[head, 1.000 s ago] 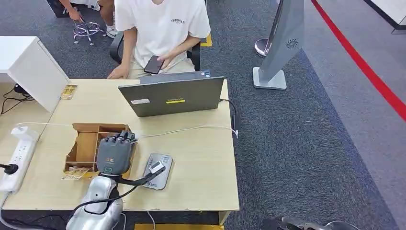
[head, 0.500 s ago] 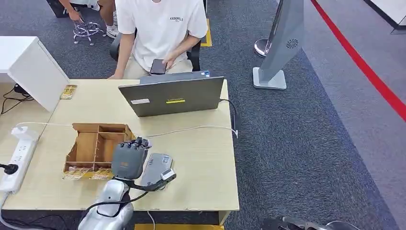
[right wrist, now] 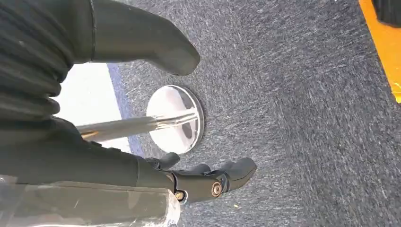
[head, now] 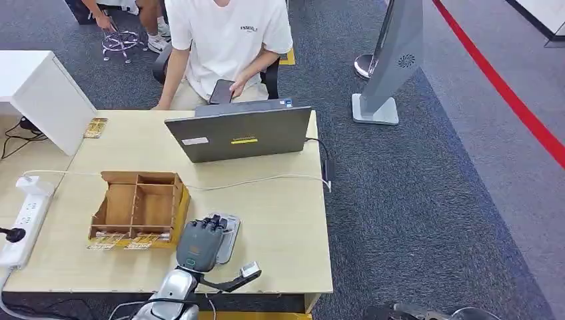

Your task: Pass the card to the sensor for recognition and then transmit it.

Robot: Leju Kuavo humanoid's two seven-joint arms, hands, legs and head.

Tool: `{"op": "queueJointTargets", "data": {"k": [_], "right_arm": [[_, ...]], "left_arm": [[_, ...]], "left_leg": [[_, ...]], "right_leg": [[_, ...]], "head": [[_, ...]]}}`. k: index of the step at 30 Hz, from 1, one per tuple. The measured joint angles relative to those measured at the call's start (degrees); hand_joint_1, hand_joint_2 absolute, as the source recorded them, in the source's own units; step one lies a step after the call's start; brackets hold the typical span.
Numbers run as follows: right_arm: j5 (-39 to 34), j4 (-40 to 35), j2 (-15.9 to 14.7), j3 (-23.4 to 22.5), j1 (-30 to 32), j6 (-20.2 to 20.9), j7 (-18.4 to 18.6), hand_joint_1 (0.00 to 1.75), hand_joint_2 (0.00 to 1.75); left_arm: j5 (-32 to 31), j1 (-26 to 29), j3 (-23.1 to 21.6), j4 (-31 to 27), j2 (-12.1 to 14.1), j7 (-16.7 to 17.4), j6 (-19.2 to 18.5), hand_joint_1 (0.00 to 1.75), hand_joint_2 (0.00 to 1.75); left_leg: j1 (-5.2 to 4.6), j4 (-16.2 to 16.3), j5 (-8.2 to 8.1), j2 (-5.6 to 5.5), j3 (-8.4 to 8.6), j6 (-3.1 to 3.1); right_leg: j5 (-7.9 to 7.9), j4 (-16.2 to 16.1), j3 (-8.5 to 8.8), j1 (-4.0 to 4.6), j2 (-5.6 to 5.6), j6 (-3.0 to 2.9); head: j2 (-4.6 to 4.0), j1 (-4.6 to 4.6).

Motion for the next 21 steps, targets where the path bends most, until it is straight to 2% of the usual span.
{"op": "queueJointTargets", "data": {"k": [8,13,16,18,21], "right_arm": [[0.07,-0.22,-0.02,-0.09,0.67,-0.50,0.61,0.00,1.75],[0.11,-0.33,-0.02,-0.09,1.04,-0.83,0.79,0.00,1.75],[0.46,-0.46,-0.02,-0.13,1.30,-0.92,0.87,0.00,1.75],[0.74,-0.46,0.00,-0.11,1.32,-0.98,0.87,0.00,1.75],[1.74,-0.39,0.13,-0.04,0.96,-0.70,0.46,0.00,1.75]], "left_arm": [[0.57,0.02,-0.70,-0.81,0.09,0.90,0.11,1.75,1.75],[1.70,-2.47,-0.11,-2.98,1.33,-0.39,0.11,1.75,1.75],[0.61,-3.28,0.13,-5.95,2.19,1.73,0.13,1.75,1.75],[0.46,-5.77,0.18,-8.51,3.41,3.26,-0.13,1.75,1.75],[0.57,-13.84,1.68,-11.23,5.52,3.58,-1.88,1.75,1.75]], "left_leg": [[0.01,0.00,0.01,0.00,0.01,0.00],[0.01,0.00,0.07,-0.03,0.01,0.00],[0.04,0.00,0.09,-0.05,-0.01,0.00],[0.04,0.01,0.10,-0.15,-0.03,0.00],[0.06,0.01,0.26,-0.24,-0.11,-0.11]], "right_leg": [[0.01,0.00,0.01,0.01,-0.01,0.00],[0.02,0.03,0.02,0.01,-0.05,0.00],[0.02,0.03,0.00,0.03,-0.06,-0.01],[0.02,0.03,0.00,0.03,-0.15,-0.01],[0.14,0.05,-0.01,0.04,-0.23,0.00]], "head": [[0.00,-0.02],[0.00,-0.04],[0.00,-0.02],[0.00,-0.02],[0.00,0.00]]}}
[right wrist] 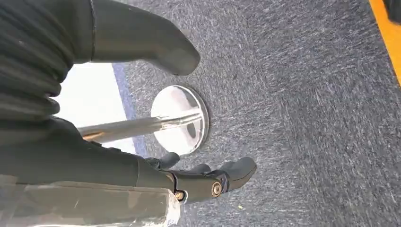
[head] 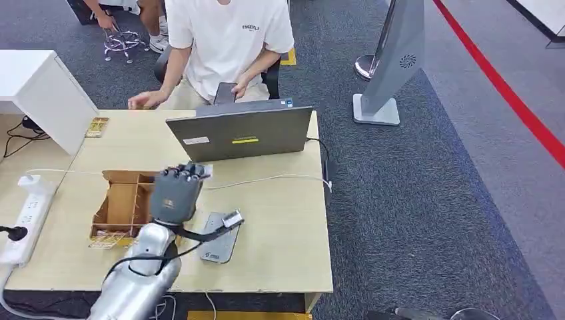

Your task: Pass the card to the sensor for recognition and then transmit it.

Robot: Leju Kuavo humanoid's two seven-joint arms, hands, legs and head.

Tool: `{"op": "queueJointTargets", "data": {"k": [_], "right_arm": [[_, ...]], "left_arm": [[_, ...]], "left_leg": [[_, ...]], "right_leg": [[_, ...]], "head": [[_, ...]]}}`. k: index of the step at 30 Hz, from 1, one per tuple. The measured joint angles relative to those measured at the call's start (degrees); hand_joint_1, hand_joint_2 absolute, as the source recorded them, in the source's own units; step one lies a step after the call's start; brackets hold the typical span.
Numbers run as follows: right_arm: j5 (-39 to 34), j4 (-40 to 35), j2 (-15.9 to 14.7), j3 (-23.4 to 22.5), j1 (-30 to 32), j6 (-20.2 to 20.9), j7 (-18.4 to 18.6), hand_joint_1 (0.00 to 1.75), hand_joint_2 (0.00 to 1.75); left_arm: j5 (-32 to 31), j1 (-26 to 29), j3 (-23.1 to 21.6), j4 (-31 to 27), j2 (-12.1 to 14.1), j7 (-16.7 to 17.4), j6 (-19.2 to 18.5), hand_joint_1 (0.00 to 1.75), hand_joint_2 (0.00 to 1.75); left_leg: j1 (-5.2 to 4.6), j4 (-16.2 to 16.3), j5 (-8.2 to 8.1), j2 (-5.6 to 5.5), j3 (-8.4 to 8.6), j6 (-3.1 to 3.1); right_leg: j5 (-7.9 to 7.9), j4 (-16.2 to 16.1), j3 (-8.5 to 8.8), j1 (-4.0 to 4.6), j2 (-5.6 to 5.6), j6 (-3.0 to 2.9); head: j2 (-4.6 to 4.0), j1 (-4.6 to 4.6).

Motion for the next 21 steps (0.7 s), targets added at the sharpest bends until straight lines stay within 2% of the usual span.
{"op": "queueJointTargets", "data": {"k": [5,6,9,11,15,19,20,21], "right_arm": [[2.65,2.18,0.83,0.09,-3.05,1.97,-3.15,0.00,1.75],[2.85,2.58,1.01,0.09,-3.53,2.04,-3.44,0.00,1.75],[3.83,3.96,1.68,0.09,-5.01,2.65,-4.42,0.00,1.75],[4.55,5.32,2.30,0.07,-6.23,3.24,-5.27,0.00,1.75],[5.38,7.76,3.10,0.00,-7.89,3.65,-6.19,0.00,1.75],[5.49,8.83,3.39,-0.04,-8.45,4.03,-6.80,0.00,1.75],[5.49,8.94,3.39,-0.07,-8.45,4.05,-6.80,0.00,1.75],[5.49,9.07,3.39,-0.09,-8.47,4.07,-6.80,0.00,1.75]], "left_arm": [[-0.40,-17.21,1.23,2.40,3.42,1.77,-1.78,1.75,1.75],[-0.40,-19.37,1.27,2.99,3.81,1.84,-1.73,1.75,1.75],[-0.55,-24.47,0.77,6.28,5.10,5.88,-2.73,1.75,1.75],[-0.55,-28.28,0.68,9.95,5.91,6.67,-3.61,1.75,1.75],[-0.55,-32.93,0.99,16.77,7.44,6.14,-3.15,1.75,1.75],[-0.55,-33.15,1.73,21.26,8.72,5.95,-0.86,1.75,1.75],[-0.53,-33.09,1.88,21.88,8.81,5.95,-0.29,0.00,1.75],[-0.53,-33.08,2.01,22.53,9.08,5.95,-0.16,0.00,1.75]], "left_leg": [[0.02,0.00,0.17,0.05,0.00,-0.04],[0.02,0.00,0.18,0.05,0.01,-0.04],[0.02,0.00,0.21,0.04,0.00,-0.01],[0.02,0.00,0.21,0.11,-0.01,-0.01],[0.02,-0.01,0.21,0.08,0.00,-0.01],[0.02,-0.02,0.21,0.06,-0.01,-0.01],[0.02,-0.02,0.21,0.04,-0.01,-0.01],[0.02,-0.02,0.21,0.02,-0.02,-0.01]], "right_leg": [[0.16,0.01,-0.03,0.01,0.06,-0.08],[0.16,0.01,-0.03,0.01,0.06,-0.08],[0.17,0.02,-0.03,0.01,0.05,-0.08],[0.18,0.03,-0.04,0.02,0.13,-0.08],[0.17,0.04,-0.04,0.01,0.11,-0.08],[0.16,0.04,-0.05,0.02,0.09,-0.08],[0.15,0.04,-0.04,0.02,0.07,-0.08],[0.15,0.04,-0.05,0.02,0.05,-0.08]], "head": [[0.00,-0.03],[0.00,-0.02],[0.00,0.00],[0.00,0.00],[0.00,-0.05],[0.00,-0.02],[0.00,-0.02],[0.00,0.00]]}}
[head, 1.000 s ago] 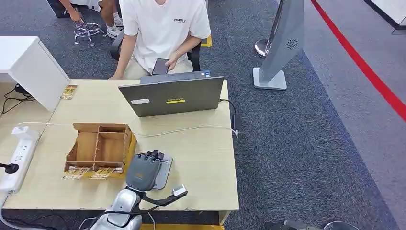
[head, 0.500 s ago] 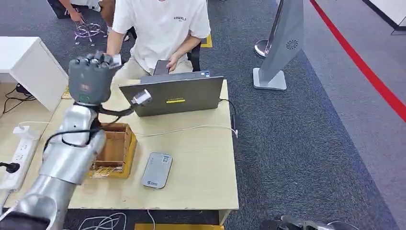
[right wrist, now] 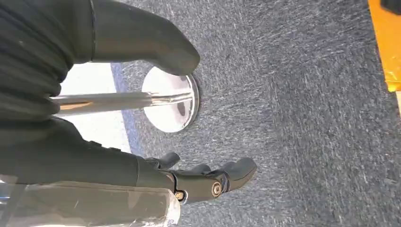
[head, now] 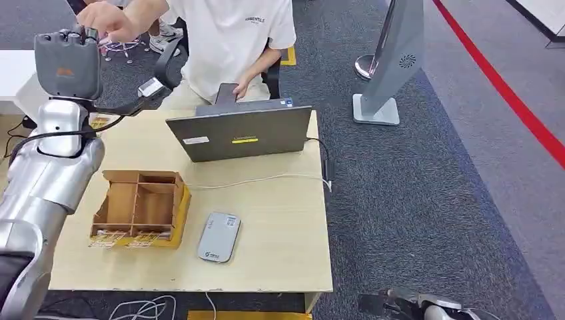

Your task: Pass the card to the sensor for recognition and then transmit it.

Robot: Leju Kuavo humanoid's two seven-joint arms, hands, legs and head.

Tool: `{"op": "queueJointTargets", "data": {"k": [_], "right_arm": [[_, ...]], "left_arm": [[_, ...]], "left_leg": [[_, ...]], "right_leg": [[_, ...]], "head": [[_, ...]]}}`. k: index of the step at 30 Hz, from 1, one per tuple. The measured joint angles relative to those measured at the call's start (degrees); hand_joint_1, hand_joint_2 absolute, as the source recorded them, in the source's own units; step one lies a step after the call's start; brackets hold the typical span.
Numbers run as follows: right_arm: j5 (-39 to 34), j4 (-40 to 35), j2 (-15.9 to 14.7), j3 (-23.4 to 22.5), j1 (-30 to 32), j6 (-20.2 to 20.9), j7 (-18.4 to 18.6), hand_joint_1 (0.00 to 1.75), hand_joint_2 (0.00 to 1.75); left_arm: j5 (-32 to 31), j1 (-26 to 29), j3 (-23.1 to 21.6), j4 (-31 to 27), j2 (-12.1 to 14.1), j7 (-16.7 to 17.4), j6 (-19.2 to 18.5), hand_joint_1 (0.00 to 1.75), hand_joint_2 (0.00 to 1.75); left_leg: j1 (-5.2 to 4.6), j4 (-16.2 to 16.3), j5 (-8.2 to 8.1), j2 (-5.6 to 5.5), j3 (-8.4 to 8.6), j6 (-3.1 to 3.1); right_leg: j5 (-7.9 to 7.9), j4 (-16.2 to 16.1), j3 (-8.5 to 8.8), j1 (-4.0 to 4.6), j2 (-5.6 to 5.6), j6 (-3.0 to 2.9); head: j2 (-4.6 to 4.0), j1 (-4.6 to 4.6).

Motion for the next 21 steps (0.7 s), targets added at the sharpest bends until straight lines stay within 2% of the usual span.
{"op": "queueJointTargets", "data": {"k": [7,12,15,17,18,21], "right_arm": [[-0.02,0.66,0.37,-0.28,-0.26,0.00,0.07,0.00,1.75],[0.02,0.81,0.48,-0.92,-0.07,-0.63,0.94,0.00,1.75],[0.02,0.85,0.68,-1.33,0.55,-1.51,1.49,0.00,1.75],[-0.28,0.28,0.74,-1.73,1.91,-2.25,2.76,0.00,1.75],[-0.81,-0.69,0.72,-2.16,2.98,-2.57,4.02,0.00,1.75],[-2.32,-3.48,0.66,-3.13,6.51,-3.74,6.98,0.00,1.75]], "left_arm": [[0.00,1.32,0.22,2.88,0.90,0.51,0.81,0.00,1.75],[1.25,4.71,2.56,1.39,0.96,-4.33,1.33,0.00,1.75],[2.54,7.92,4.64,-2.37,0.33,-7.68,1.38,0.00,1.75],[4.29,11.67,6.19,-7.18,-0.64,-10.89,1.53,0.00,1.75],[4.79,14.60,6.64,-11.25,-1.27,-12.11,1.53,0.00,1.75],[3.12,24.52,6.80,-23.19,-2.17,-12.22,1.71,0.00,1.75]], "left_leg": [[-0.01,0.00,0.00,0.00,-0.03,0.00],[-0.03,0.01,0.00,0.00,-0.03,0.00],[-0.03,0.01,-0.01,0.00,-0.02,0.01],[-0.05,0.01,-0.05,0.00,-0.03,0.00],[-0.07,0.00,-0.07,0.00,-0.02,-0.02],[-0.07,0.00,-0.20,0.03,-0.03,0.01]], "right_leg": [[0.00,0.00,0.00,-0.02,0.01,0.00],[0.00,-0.02,-0.04,-0.02,0.01,0.00],[0.00,-0.04,-0.05,-0.02,0.01,0.01],[-0.02,-0.05,-0.05,-0.03,0.01,0.02],[-0.03,-0.04,-0.05,-0.05,0.00,0.03],[-0.10,-0.05,-0.06,-0.05,0.04,0.00]], "head": [[0.00,-0.02],[0.00,-0.02],[0.00,0.00],[0.00,0.02],[0.00,-0.02],[0.00,-0.02]]}}
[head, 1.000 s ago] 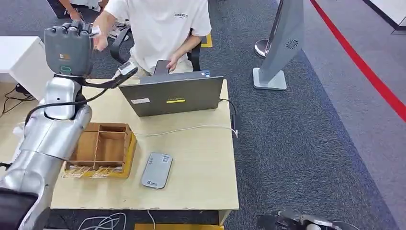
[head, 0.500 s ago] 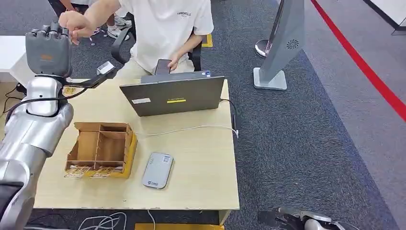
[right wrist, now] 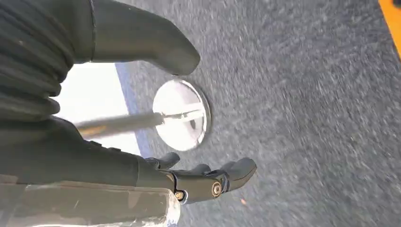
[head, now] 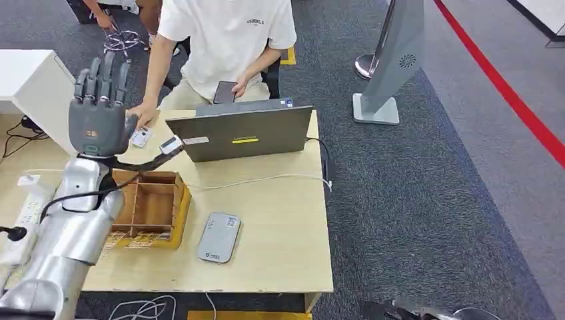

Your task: Pass the card to the sensor for recognition and then transmit it.

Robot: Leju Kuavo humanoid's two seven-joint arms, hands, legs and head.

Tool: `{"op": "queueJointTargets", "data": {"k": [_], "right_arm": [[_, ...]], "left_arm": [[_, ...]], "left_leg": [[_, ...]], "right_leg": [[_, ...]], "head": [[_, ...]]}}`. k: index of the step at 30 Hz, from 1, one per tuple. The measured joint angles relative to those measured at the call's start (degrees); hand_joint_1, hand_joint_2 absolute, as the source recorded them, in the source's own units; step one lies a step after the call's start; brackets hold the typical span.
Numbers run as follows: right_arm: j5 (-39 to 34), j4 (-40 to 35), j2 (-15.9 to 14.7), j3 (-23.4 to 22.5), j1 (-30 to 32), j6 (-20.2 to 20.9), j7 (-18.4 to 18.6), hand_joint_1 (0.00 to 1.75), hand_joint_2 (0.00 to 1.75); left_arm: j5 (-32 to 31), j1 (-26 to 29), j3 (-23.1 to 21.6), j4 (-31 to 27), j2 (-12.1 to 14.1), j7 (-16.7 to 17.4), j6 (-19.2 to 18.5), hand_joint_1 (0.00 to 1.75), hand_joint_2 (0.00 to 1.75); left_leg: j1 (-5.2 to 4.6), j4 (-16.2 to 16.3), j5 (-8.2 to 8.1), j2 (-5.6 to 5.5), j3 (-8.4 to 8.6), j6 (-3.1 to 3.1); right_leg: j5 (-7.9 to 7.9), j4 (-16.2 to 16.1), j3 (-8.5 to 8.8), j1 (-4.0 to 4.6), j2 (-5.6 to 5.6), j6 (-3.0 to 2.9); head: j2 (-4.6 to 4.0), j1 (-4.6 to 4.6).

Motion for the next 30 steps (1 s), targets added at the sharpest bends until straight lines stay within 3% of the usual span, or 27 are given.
{"op": "queueJointTargets", "data": {"k": [4,7,11,18,21,22,25,30], "right_arm": [[-1.27,-3.32,-0.66,-0.92,3.53,-1.20,2.16,0.00,1.75],[-1.97,-5.15,-1.35,-1.03,5.25,-2.05,3.43,0.00,1.75],[-3.08,-6.95,-1.75,-1.05,6.77,-2.93,4.48,0.00,1.75],[-3.75,-8.37,-2.18,-1.05,7.72,-3.56,4.93,0.00,1.75],[-4.48,-9.17,-2.38,-1.11,8.69,-4.37,5.90,0.00,1.75],[-4.61,-9.48,-2.45,-1.18,9.18,-4.68,6.14,0.00,1.75],[-4.94,-10.20,-2.75,-1.27,10.39,-4.94,6.36,0.00,1.75],[-5.05,-10.55,-3.04,-1.59,11.20,-5.22,6.34,0.00,1.75]], "left_arm": [[-2.77,11.48,-0.31,-13.75,-0.50,1.09,0.20,0.00,1.75],[-3.16,18.70,-1.48,-22.78,0.77,1.16,-0.09,0.00,1.75],[-3.25,26.20,-2.86,-28.89,2.87,0.79,0.17,0.00,1.75],[-3.25,30.97,-3.60,-32.24,4.11,-0.31,-0.78,0.00,1.75],[-3.27,32.99,-7.49,-31.96,5.31,6.07,-8.81,0.00,1.75],[-2.92,33.77,-9.03,-31.58,5.84,6.56,-11.11,0.00,1.75],[-2.07,35.78,-11.76,-29.90,7.54,3.95,-16.05,0.00,1.75],[-1.68,37.15,-13.24,-28.51,10.09,3.08,-17.14,0.00,1.75]], "left_leg": [[0.00,-0.01,-0.11,0.24,-0.02,0.00],[0.01,-0.01,-0.14,0.25,-0.04,0.04],[0.02,-0.02,-0.14,0.24,-0.04,0.04],[0.04,-0.02,-0.09,0.24,-0.03,-0.02],[0.04,-0.02,-0.09,0.23,-0.04,-0.02],[0.03,-0.02,-0.10,0.23,-0.04,0.00],[0.04,-0.02,-0.11,0.24,-0.08,0.00],[0.04,-0.03,-0.13,0.24,-0.08,-0.02]], "right_leg": [[-0.04,-0.01,-0.08,0.00,0.21,0.01],[-0.06,-0.02,-0.14,0.01,0.23,0.02],[-0.06,-0.02,-0.17,0.02,0.20,0.01],[-0.04,-0.02,-0.13,0.03,0.18,0.01],[-0.04,-0.02,-0.13,0.03,0.17,0.01],[-0.05,-0.02,-0.13,0.02,0.17,0.01],[-0.06,-0.02,-0.18,0.03,0.20,0.01],[-0.06,-0.02,-0.21,0.03,0.18,0.01]], "head": [[0.00,0.04],[0.00,0.07],[0.00,0.02],[0.00,0.02],[0.00,0.06],[0.00,0.02],[0.00,0.04],[0.00,0.02]]}}
